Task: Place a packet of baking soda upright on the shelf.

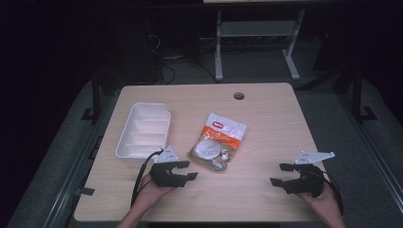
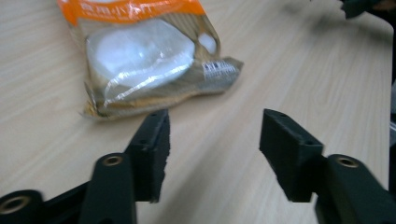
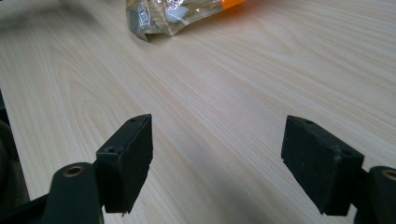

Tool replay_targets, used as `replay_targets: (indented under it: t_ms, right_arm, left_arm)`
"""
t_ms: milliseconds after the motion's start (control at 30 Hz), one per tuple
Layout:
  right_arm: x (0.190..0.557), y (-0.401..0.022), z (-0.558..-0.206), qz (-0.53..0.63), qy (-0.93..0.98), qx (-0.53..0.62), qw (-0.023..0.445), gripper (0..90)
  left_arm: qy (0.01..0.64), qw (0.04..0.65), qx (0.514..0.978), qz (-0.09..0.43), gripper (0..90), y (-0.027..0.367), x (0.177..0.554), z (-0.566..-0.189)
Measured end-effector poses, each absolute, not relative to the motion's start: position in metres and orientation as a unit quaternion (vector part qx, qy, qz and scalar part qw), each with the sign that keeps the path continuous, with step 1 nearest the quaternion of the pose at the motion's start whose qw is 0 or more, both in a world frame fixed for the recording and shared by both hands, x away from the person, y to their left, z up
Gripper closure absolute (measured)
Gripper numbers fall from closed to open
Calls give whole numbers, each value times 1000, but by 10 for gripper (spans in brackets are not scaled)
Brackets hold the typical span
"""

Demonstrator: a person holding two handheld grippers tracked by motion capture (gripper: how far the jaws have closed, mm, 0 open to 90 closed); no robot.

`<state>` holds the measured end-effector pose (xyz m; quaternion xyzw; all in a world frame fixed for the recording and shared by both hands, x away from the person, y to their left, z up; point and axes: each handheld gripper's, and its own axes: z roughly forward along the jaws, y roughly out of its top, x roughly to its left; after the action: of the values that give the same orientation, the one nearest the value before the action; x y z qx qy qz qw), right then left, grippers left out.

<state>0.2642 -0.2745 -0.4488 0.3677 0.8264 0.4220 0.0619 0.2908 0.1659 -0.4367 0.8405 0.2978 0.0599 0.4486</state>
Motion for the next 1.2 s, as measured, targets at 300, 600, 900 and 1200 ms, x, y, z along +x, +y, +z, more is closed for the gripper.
replay_targets:
  t_ms: [300, 600, 900, 1200]
  right_arm:
    - [276, -265, -440, 428, 824, 366, 57, 242]
    - [306, -249, -425, 423, 823, 372, 66, 242]
    - [352, -228, -413, 410, 824, 388, 33, 258]
    - [385, -199, -406, 388, 834, 390, 30, 250]
  left_arm:
    - [301, 411, 855, 94, 724, 146, 311, -434]
    - [303, 386, 865, 106, 833, 124, 336, -428]
    - [307, 346, 880, 107, 842, 105, 357, -433]
    - [300, 330, 888, 110, 859, 101, 361, -437]
